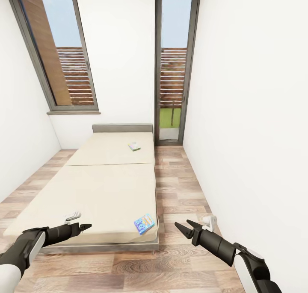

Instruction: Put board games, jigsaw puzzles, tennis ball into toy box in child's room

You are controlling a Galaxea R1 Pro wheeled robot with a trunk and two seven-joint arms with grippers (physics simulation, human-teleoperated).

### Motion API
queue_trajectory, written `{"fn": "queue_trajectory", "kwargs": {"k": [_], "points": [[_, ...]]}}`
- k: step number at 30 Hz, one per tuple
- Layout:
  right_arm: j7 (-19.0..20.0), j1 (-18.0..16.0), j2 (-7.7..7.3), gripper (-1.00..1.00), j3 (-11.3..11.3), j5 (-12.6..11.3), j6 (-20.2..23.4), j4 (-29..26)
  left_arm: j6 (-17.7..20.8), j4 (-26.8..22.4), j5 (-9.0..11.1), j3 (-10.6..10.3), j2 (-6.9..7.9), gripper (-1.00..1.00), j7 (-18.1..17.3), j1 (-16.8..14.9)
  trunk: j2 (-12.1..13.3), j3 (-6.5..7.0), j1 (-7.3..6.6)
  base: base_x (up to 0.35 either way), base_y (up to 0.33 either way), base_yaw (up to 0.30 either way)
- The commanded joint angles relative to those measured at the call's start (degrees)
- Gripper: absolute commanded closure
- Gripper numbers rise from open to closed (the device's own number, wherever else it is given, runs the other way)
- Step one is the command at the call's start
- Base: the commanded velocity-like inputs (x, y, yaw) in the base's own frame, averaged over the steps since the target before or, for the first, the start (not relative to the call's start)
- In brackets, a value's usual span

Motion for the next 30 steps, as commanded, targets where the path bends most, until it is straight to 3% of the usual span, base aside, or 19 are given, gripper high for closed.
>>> {"fn": "queue_trajectory", "kwargs": {"k": [1,8,16,20,30], "points": [[0.1,0.0,0.00,-1.00,-0.1,-0.4,0.4,0.0,0.5,0.0,0.3,0.1,-0.40,-1.00,0.0,0.0,-0.5,-0.31,0.26,0.000,0.000,0.000],[0.0,0.0,0.00,-1.00,-0.1,-0.6,0.5,-0.1,0.6,0.0,0.3,0.1,-2.86,-1.00,2.3,-0.1,-3.3,-1.56,1.79,0.000,0.000,0.000],[-0.9,0.0,0.00,-1.00,-0.1,-0.7,0.5,-0.1,0.7,0.0,0.4,0.1,-5.87,-1.00,8.8,-0.1,-6.6,-3.00,3.55,0.000,0.000,0.000],[-1.5,0.0,0.00,-1.00,-0.1,-0.7,0.5,-0.1,0.6,0.5,0.5,0.1,-8.39,-1.00,12.7,0.0,-8.2,-3.72,4.43,0.000,0.000,0.000],[-2.6,0.0,-0.02,-1.00,-0.2,-0.8,0.6,-0.1,0.2,2.4,0.6,0.2,-9.71,-1.00,14.2,-0.1,-12.2,-5.51,6.63,0.000,0.000,0.000]]}}
